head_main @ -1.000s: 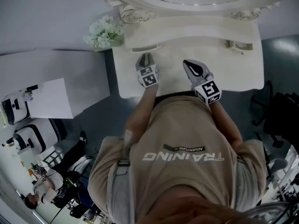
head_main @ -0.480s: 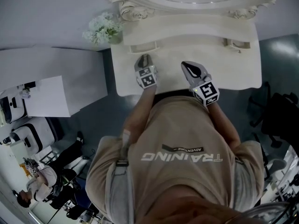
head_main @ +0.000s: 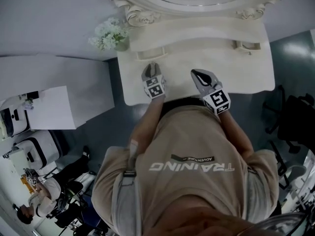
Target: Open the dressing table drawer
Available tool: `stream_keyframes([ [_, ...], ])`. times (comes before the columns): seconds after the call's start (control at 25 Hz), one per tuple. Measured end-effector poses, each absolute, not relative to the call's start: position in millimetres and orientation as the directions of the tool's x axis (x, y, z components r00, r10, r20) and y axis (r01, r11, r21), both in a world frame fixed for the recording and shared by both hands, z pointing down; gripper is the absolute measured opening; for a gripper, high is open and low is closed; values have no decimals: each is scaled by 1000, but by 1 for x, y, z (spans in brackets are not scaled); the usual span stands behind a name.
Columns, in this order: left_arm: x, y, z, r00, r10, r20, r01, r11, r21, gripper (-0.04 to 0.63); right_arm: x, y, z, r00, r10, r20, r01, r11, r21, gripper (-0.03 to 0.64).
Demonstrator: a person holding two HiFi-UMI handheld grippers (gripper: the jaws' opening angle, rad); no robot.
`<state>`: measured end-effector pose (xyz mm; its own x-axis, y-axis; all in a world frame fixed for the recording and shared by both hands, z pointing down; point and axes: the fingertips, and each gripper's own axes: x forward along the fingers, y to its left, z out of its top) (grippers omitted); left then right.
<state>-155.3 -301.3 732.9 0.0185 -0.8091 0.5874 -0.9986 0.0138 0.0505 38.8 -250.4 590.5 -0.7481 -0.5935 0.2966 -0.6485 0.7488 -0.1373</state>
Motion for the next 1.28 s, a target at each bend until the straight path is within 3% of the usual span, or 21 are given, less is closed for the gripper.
stream_keyframes([
  [0.4, -177, -254, 703, 127, -809, 573, -991, -74, 115, 112, 14, -236, 582, -729, -622, 284, -674, 725, -143, 3],
  [0.48, -187, -244, 691, 137, -814, 565, -990, -99, 98, 53, 5, -230, 575, -736, -618, 278, -668, 731, -144, 4],
  [0.6, -197, -236, 657, 152, -849, 507, -987, -108, 115, 8, -5, -228, 563, -741, -616, 269, -662, 737, -134, 4],
  [1.28, -193, -236, 480, 338, -912, 233, -940, -341, 27, 8, -23, -237, 480, -698, -699, 154, -713, 698, -63, 3],
])
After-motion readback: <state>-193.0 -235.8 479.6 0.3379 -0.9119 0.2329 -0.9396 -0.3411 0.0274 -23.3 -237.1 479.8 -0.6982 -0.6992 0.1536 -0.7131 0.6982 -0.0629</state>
